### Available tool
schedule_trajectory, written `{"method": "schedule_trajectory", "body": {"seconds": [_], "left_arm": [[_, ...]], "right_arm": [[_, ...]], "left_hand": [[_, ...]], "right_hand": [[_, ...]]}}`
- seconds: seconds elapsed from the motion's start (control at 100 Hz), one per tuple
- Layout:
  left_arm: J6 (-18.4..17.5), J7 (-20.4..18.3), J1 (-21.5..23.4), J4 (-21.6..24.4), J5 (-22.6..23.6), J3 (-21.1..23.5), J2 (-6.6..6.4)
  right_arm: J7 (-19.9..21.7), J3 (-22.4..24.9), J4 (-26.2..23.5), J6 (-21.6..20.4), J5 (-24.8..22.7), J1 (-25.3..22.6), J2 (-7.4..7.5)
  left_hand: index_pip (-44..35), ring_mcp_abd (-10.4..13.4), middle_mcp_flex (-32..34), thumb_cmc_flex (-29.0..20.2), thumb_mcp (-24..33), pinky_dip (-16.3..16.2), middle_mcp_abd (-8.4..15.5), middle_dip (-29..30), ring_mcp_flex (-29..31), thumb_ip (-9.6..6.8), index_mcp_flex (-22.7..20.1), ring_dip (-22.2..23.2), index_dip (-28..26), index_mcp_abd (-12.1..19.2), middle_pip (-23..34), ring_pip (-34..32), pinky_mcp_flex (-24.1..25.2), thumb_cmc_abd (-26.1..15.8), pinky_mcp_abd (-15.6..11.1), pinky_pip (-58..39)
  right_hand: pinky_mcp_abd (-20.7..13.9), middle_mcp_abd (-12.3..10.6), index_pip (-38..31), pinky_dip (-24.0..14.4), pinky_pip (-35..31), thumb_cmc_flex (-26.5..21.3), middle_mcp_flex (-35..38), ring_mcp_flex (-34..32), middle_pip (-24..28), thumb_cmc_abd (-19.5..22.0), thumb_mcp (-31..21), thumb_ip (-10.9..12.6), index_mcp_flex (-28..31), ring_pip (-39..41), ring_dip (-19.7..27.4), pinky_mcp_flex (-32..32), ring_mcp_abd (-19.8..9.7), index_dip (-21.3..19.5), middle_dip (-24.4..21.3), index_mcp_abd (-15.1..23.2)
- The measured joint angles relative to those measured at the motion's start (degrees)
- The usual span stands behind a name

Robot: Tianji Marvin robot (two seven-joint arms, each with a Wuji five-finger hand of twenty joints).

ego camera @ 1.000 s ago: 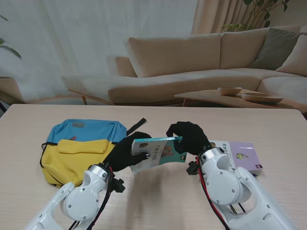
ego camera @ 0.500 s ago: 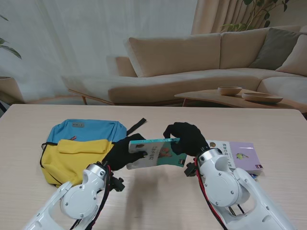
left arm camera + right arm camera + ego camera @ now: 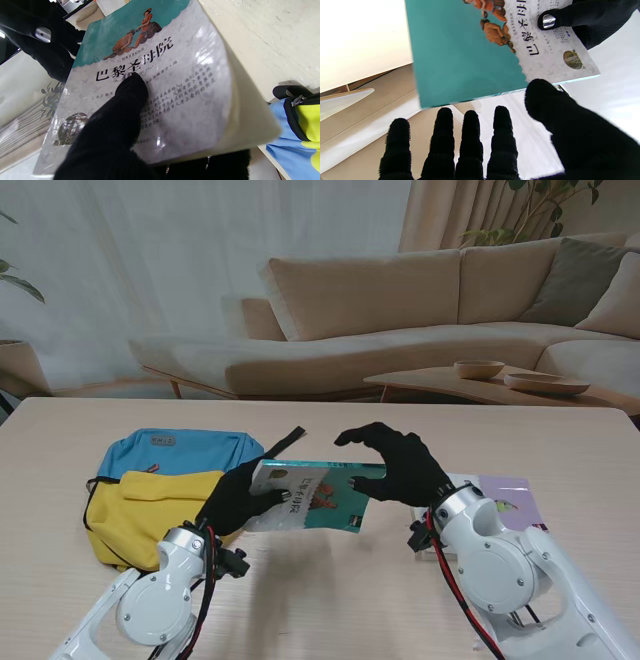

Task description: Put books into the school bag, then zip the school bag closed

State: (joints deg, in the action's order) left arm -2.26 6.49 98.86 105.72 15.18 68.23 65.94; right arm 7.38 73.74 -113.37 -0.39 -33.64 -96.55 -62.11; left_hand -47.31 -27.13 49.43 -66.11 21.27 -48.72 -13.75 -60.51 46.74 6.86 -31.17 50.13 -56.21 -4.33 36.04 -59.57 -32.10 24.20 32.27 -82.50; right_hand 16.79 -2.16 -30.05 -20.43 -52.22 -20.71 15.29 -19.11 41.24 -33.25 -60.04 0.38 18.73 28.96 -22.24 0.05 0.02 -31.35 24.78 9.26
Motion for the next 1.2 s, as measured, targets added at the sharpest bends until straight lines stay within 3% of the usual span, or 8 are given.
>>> {"method": "schedule_trajectory", "body": {"seconds": [0.15,0.45,0.67,0.81,0.96,0.99,1.09,1.2], "left_arm": [[-0.5,1.3,1.2,0.5,-0.8,1.3,0.3],[-4.7,4.4,3.5,1.2,-2.9,3.1,0.92],[-7.0,3.9,4.1,1.6,-5.7,3.5,0.97],[-8.0,2.1,4.2,1.9,-9.6,3.5,0.9],[-7.9,-0.8,4.4,2.8,-12.0,3.5,0.64],[-7.9,-1.2,4.4,2.9,-12.2,3.5,0.55],[-7.5,-2.8,4.4,3.2,-14.4,3.4,0.25],[-7.0,-3.4,4.1,3.2,-15.8,3.0,0.09]], "right_arm": [[-0.8,1.9,0.3,-0.7,1.3,-0.9,0.0],[-2.5,2.6,4.9,1.5,7.5,-0.9,-0.36],[-2.8,1.2,7.5,1.7,16.3,-0.8,-0.68],[-6.4,-0.7,9.2,-0.3,19.9,-0.6,-1.36],[-11.9,-2.6,10.3,-2.2,24.0,-0.5,-2.91],[-12.5,-2.9,10.5,-2.7,24.8,-0.5,-3.25],[-12.9,-3.6,10.8,-5.3,28.9,-0.5,-3.99],[-12.9,-4.0,10.9,-7.2,31.2,-0.6,-4.35]], "left_hand": [[0.0,0.0,0.0,0.0,0.0,-0.2,0.0,-0.1,0.0,0.03,0.0,0.2,-0.4,0.0,0.5,-0.5,0.0,0.0,0.0,0.0],[0.0,-0.1,0.0,0.0,0.0,-1.3,-0.1,-0.2,0.0,0.04,0.0,0.2,-1.8,0.0,0.6,-0.5,0.2,0.1,0.1,0.0],[0.0,-0.1,0.0,0.0,0.0,-1.5,-0.2,-0.2,0.0,0.05,0.0,0.2,-1.8,0.0,0.8,-0.6,0.3,0.1,0.2,0.0],[0.0,-0.1,0.0,0.0,0.0,-1.5,-0.2,-0.2,0.0,0.05,0.0,0.2,-2.3,0.0,0.9,-0.6,0.4,0.1,0.2,0.0],[0.0,-0.1,0.0,0.0,0.0,-1.5,-0.3,-0.2,0.0,0.05,0.0,0.2,-2.4,0.0,1.0,-0.6,0.5,0.1,0.2,0.0],[0.0,-0.1,0.0,0.0,0.0,-1.5,-0.3,-0.2,0.0,0.05,0.0,0.3,-2.4,0.0,1.0,-0.6,0.5,0.1,0.2,0.0],[0.0,-0.1,0.0,0.0,0.0,-1.5,-0.6,-0.7,0.0,0.05,0.0,0.3,-2.4,0.0,1.2,-0.6,0.6,0.1,0.2,0.0],[0.0,-0.1,0.0,0.0,0.0,-1.6,-0.7,-0.7,0.0,0.05,0.0,0.3,-2.8,0.0,1.3,-0.6,0.8,0.1,0.2,0.0]], "right_hand": [[-0.5,0.6,2.4,1.4,2.7,0.0,-1.3,0.0,-4.8,0.7,6.6,-1.8,-3.7,-7.5,3.2,0.0,0.0,2.0,-5.7,-1.3],[-1.0,1.4,2.4,2.2,3.5,0.0,-2.9,0.7,-5.6,1.2,10.8,-1.8,-7.3,-10.4,4.7,0.4,0.0,2.3,-6.4,-3.4],[-7.1,1.8,4.5,6.2,6.0,-1.2,-3.0,3.3,-12.3,1.1,20.5,-2.5,-11.5,-14.2,8.6,2.7,-0.8,3.6,-9.5,-6.9],[-9.7,1.8,2.7,7.1,3.2,-4.8,-2.9,2.5,-6.6,-1.4,22.5,-2.6,-11.3,-13.6,9.1,5.9,-0.8,2.3,-7.8,-7.7],[-10.1,2.3,-3.7,6.2,-1.9,-9.1,3.0,-4.0,-4.5,-3.1,22.5,-3.5,-4.7,-10.9,8.7,12.4,-0.6,4.1,-6.4,-8.4],[-10.1,2.5,-4.7,5.6,-2.7,-9.4,4.8,-5.7,-4.6,-4.9,19.5,-4.0,-3.3,-10.3,8.3,13.7,-0.4,5.9,-6.3,-8.4],[-10.1,3.0,-7.9,4.9,-5.0,-7.1,12.7,-12.7,-4.6,-15.7,-2.4,-7.8,4.0,-8.8,7.6,19.4,0.7,8.1,-6.1,-8.2],[-9.4,3.6,-9.8,4.9,-7.5,-8.8,24.9,-22.5,-6.1,-17.3,-7.6,-8.2,15.9,-7.5,7.6,26.8,2.0,8.9,-6.1,-7.3]]}}
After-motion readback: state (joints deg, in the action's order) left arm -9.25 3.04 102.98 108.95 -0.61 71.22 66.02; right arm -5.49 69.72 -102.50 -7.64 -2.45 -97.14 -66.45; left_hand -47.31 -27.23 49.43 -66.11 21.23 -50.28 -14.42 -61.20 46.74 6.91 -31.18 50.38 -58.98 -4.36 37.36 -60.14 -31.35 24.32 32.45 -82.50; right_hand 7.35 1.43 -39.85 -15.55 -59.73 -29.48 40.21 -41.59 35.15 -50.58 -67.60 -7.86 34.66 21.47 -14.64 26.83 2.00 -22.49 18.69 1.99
